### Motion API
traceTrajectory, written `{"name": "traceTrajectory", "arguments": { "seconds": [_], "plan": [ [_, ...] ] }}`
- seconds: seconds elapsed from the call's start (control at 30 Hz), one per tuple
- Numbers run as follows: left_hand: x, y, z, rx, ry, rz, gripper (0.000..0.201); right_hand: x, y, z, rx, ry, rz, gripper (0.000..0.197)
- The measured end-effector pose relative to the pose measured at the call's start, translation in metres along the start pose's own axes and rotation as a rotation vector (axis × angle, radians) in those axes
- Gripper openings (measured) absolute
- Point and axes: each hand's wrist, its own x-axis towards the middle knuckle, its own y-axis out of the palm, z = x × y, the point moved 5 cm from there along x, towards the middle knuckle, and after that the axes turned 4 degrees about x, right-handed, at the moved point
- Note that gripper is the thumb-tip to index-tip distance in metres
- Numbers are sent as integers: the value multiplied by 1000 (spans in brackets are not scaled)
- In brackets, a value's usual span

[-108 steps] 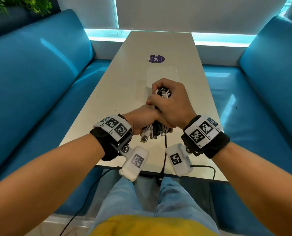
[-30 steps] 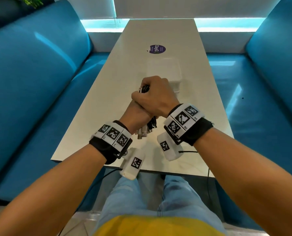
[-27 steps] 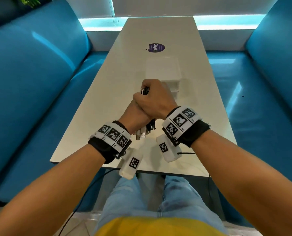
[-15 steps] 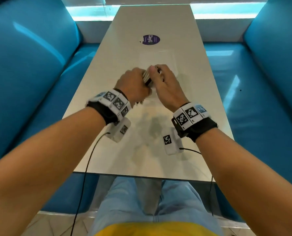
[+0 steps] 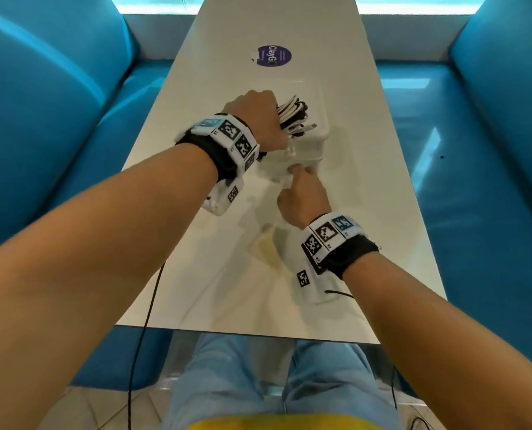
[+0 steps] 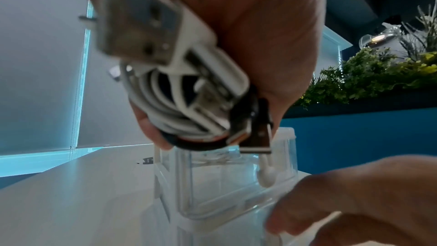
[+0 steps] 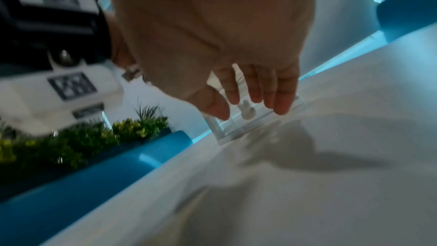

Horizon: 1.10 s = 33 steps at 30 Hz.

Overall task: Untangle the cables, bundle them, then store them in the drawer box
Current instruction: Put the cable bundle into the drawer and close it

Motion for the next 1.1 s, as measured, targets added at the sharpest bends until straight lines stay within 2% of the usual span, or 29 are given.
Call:
{"name": "traceTrajectory", "arguments": {
  "seconds": [0.1, 0.23, 0.3, 0.4, 0.47, 0.57, 0.63, 0.83, 1.1],
  "plan": [
    [-1, 2, 0, 15, 14, -14, 38, 6, 12, 5, -236, -74, 46, 59],
    [-2, 5, 4, 18, 3, -27, 36, 7, 10, 9, -461, -145, 18, 49],
    [-2, 5, 4, 27, 9, -32, 34, 0, 6, 12, -498, -182, 46, 37],
    [-2, 7, 4, 30, 8, -24, 34, -19, 9, 8, -510, -160, 188, 8],
    [-2, 8, 5, 25, 6, -21, 36, -27, 7, 5, -452, -178, 138, 13],
    [-5, 8, 6, 11, -5, -23, 38, -21, -7, 6, -447, -219, -57, 42],
    [-8, 6, 7, 1, -13, -30, 38, -14, -12, 5, -499, -183, -26, 54],
    [-11, 6, 9, -11, -24, -29, 42, -25, -19, 10, -513, -204, 109, 29],
    [-17, 7, 10, 3, -2, -36, 41, -65, -16, 6, -537, -223, 260, 24]
  ]
}}
